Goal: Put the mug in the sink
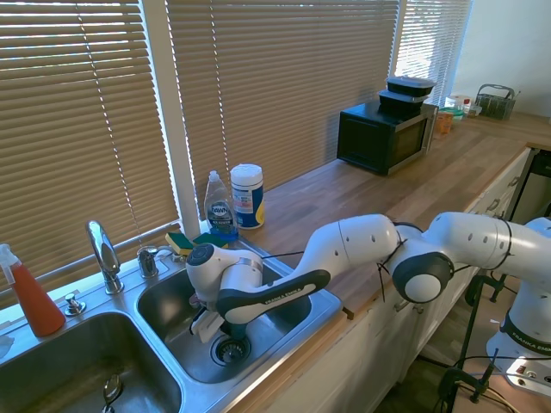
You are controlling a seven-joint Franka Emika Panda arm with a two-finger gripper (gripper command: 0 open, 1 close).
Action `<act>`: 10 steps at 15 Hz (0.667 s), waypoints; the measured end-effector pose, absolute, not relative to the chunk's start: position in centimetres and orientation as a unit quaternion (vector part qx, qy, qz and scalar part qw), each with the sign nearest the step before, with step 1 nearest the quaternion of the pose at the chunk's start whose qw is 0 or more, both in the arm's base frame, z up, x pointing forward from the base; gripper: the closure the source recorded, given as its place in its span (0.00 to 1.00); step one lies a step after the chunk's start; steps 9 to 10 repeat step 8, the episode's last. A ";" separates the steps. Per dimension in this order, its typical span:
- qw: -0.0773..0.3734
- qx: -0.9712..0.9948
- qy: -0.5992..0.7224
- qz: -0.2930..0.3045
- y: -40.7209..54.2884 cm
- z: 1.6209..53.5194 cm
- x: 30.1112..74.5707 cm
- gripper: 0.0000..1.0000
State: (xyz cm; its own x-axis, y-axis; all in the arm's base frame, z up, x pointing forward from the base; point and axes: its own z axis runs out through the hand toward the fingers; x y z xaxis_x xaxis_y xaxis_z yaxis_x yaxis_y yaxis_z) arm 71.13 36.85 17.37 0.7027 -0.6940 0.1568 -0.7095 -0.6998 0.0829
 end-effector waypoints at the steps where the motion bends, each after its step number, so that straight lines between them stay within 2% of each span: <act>1: 0.068 0.920 -0.381 0.058 36.9 17.9 71.2 0.00; 5: 0.057 0.922 -0.377 0.071 37.2 19.9 71.6 0.00; 8: 0.061 0.923 -0.371 0.088 38.1 23.7 71.4 0.00; 10: 0.061 0.923 -0.371 0.088 38.1 23.7 71.4 0.00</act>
